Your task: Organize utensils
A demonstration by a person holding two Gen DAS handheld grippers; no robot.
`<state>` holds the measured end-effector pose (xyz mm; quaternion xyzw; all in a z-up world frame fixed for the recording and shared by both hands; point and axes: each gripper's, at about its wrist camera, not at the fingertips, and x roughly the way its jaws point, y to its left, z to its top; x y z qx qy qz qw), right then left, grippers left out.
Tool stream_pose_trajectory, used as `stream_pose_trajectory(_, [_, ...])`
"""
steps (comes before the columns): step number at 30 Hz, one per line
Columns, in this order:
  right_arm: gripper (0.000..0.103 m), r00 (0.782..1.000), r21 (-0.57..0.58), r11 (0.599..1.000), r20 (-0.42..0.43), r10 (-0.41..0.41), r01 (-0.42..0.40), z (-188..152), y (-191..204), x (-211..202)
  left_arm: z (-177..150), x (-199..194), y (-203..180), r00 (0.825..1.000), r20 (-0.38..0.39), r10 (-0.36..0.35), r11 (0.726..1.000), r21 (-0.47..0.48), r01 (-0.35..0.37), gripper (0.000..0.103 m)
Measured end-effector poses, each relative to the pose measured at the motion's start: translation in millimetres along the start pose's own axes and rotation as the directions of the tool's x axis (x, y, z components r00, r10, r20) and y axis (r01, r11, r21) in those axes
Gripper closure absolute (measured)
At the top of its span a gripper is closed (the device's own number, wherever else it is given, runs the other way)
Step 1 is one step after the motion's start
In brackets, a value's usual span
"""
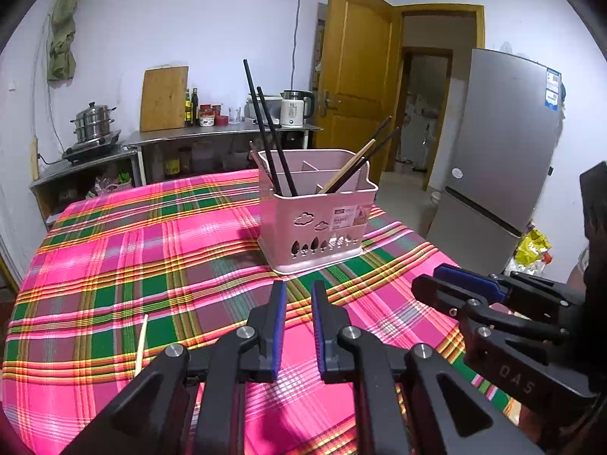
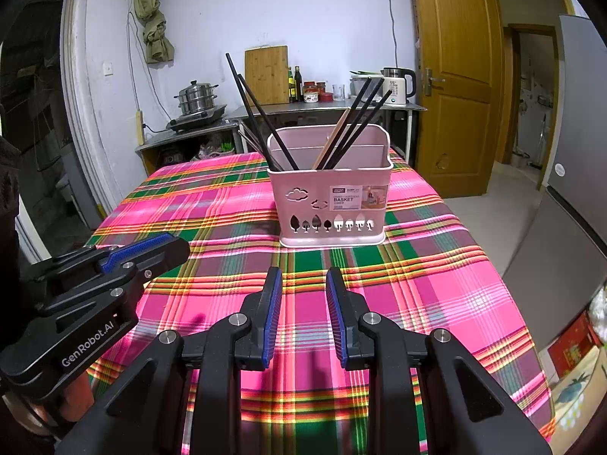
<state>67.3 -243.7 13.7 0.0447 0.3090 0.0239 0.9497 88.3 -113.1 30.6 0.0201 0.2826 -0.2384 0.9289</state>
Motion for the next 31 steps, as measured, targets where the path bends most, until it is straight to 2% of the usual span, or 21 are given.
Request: stream_pose_trajectory(31, [0.078, 1.000, -0.002, 1.000, -0.008, -0.004, 0.004, -0.6, -3.0, 2.5, -1.2, 1.5, -2.8, 1.000, 0.004, -0.006, 1.000, 0.001, 0.006, 0.090])
